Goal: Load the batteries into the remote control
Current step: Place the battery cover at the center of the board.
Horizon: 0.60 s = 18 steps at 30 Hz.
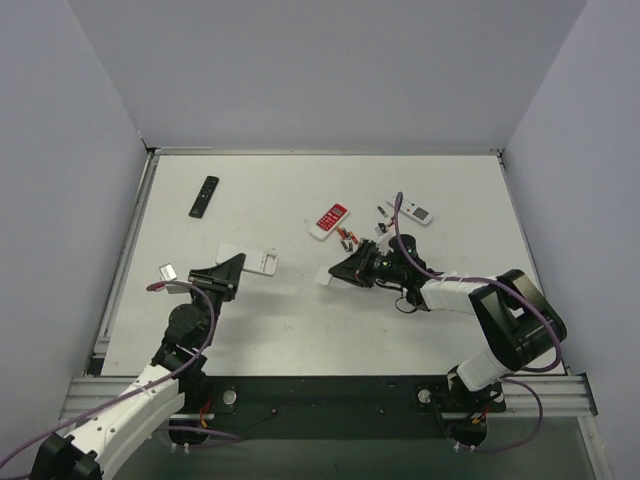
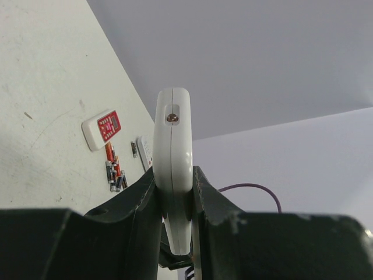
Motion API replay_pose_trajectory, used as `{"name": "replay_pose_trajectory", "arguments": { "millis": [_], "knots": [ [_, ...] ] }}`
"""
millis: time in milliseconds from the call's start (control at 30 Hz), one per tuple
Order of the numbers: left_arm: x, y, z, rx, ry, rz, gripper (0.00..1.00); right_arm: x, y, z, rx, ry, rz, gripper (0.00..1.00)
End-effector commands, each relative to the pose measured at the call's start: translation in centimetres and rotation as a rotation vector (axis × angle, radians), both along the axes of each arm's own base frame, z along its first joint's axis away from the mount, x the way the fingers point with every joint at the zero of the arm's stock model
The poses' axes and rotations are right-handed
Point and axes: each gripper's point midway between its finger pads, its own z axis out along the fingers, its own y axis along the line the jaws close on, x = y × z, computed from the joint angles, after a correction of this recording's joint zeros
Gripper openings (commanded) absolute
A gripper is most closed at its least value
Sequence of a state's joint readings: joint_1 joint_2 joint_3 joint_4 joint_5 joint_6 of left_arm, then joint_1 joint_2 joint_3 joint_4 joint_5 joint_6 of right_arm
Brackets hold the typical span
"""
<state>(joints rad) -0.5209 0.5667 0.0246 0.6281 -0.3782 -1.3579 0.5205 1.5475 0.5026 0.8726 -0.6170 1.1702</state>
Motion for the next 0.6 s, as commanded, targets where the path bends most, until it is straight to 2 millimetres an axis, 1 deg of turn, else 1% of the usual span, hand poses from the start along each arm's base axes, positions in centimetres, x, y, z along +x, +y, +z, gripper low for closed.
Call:
{"name": "replay_pose_trajectory", "arguments": {
  "millis": [0,33,67,100,133,167,233,367,533,567],
  "knots": [
    [-2.1,0.3,-8.5,0.141,0.155,-0.057,0.0,-0.3,-1.5,-1.7,-0.103,-0.013,0.023,0.0],
    [-2.2,0.2,-7.7,0.131,0.125,-0.066,0.0,-0.4,-1.7,-2.4,-0.122,0.014,0.022,0.0],
    [-2.3,0.1,-7.9,0.145,0.13,-0.07,0.0,-0.2,-1.7,-2.7,-0.134,0.018,0.019,0.0],
    [-2.5,0.0,-7.7,0.144,0.124,-0.081,0.0,-0.3,-1.7,-3.6,-0.152,0.037,0.024,0.0],
    [-2.5,-0.1,-7.2,0.136,0.104,-0.085,0.0,-0.2,-1.6,-3.9,-0.153,0.04,0.025,0.0],
    [-2.6,-0.1,-7.2,0.139,0.103,-0.089,0.0,-0.1,-1.6,-4.1,-0.154,0.044,0.024,0.0],
    [-2.7,-0.3,-6.7,0.131,0.086,-0.102,0.0,0.1,-1.7,-5.2,-0.177,0.062,0.022,0.0],
    [-2.9,-0.7,-6.5,0.128,0.075,-0.125,0.0,0.4,-2.1,-6.7,-0.238,0.075,0.014,0.0],
    [-3.0,-1.2,-6.3,0.132,0.057,-0.153,0.0,-0.2,-3.5,-9.0,-0.335,0.127,0.002,0.0],
    [-3.1,-1.4,-5.9,0.129,0.043,-0.163,0.0,-0.4,-3.8,-9.4,-0.352,0.136,0.0,0.0]
  ]
}}
